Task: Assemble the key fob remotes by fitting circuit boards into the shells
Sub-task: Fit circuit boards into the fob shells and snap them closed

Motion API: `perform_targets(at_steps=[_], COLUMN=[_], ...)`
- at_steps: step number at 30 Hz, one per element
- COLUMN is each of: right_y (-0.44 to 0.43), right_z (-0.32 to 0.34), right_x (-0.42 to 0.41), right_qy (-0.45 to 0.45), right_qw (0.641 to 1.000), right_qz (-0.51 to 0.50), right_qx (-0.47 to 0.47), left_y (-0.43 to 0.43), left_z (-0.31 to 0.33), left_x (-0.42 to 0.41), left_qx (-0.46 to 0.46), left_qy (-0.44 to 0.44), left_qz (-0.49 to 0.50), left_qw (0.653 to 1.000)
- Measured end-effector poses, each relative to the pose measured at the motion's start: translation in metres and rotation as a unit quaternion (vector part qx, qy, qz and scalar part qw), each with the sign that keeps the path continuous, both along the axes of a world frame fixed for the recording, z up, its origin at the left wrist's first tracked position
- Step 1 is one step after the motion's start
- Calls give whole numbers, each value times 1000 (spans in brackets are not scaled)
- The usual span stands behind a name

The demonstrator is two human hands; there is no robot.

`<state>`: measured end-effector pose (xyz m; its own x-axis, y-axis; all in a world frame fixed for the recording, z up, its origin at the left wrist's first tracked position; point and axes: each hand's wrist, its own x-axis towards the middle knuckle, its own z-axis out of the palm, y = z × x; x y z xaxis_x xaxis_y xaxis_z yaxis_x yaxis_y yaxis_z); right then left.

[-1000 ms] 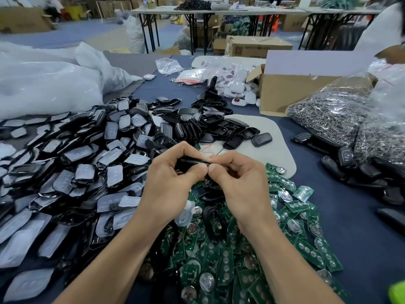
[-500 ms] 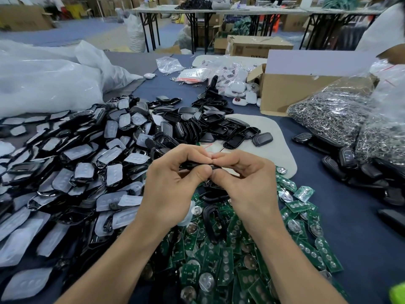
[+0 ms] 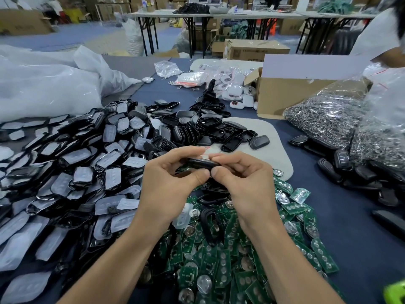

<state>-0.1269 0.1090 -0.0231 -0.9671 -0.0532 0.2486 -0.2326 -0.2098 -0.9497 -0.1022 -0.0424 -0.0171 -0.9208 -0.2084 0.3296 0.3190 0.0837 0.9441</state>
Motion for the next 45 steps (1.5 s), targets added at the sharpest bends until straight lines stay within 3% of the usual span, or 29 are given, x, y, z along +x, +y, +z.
perform_targets(at_steps=[6, 10, 17, 22, 28, 32, 45], right_y=[0, 0, 0, 2, 12, 10, 6], right_z=[1, 0, 4, 3, -1, -3, -13], right_x=[-1, -1, -1, -1, -5, -4, -8], right_qy=[-54, -146, -267, -293, -220, -100, -52], right_qw=[997, 977, 914, 910, 935, 979, 987], right_qz=[40, 105, 244, 252, 273, 163, 68], right_qx=[-45, -114, -183, -152, -48, 76, 138], left_y=[0, 2, 0, 1, -3, -3, 2], left_z=[1, 0, 3, 2, 0, -1, 8], left_x=[-2, -2, 2, 3, 0, -2, 3], left_qx=[3, 4, -94, -146, -73, -37, 22], left_qy=[12, 45, 51, -2, -48, -81, -49], left_qz=[8, 7, -5, 34, 18, -27, -52], left_qw=[1000, 999, 994, 989, 996, 996, 997])
